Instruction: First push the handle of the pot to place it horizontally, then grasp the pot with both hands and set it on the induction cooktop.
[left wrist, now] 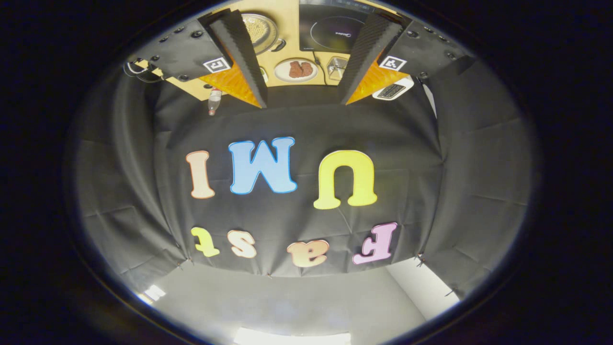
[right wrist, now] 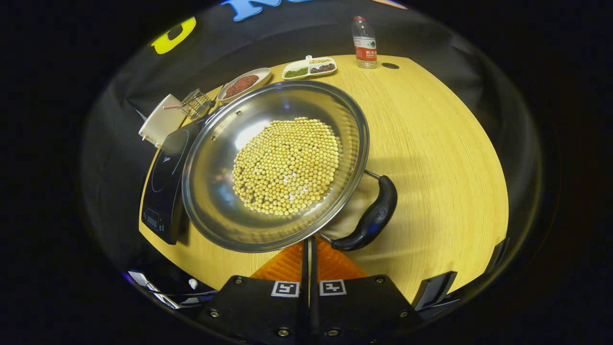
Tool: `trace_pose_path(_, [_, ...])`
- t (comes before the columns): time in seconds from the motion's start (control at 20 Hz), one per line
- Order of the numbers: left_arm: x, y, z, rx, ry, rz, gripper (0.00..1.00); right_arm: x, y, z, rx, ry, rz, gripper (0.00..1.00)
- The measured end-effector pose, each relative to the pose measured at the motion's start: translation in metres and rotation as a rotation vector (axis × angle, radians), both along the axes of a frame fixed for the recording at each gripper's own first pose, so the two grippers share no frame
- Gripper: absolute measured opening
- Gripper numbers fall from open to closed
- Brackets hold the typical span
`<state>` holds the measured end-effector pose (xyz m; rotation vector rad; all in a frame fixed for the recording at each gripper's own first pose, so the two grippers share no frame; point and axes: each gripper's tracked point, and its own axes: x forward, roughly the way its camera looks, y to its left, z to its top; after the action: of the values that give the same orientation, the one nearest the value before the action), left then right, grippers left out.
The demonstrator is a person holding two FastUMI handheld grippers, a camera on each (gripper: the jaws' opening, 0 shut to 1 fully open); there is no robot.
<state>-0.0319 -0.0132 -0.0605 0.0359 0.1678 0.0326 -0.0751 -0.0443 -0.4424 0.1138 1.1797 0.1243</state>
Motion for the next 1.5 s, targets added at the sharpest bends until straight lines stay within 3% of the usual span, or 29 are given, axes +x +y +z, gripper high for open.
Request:
trace_pose_path(0.75, [-0.013,-0.024,0.001,0.029,0.021,0.054,0.97,0.046,-0.056,0.002,-0.124,-0.05,0.059,0.04])
trace_pose_path(1.5, [-0.016,-0.073,0.002,0.03,0.043,0.091,0.95,0.098,-0.087,-0.002,-0.138,-0.084,0.113,0.04])
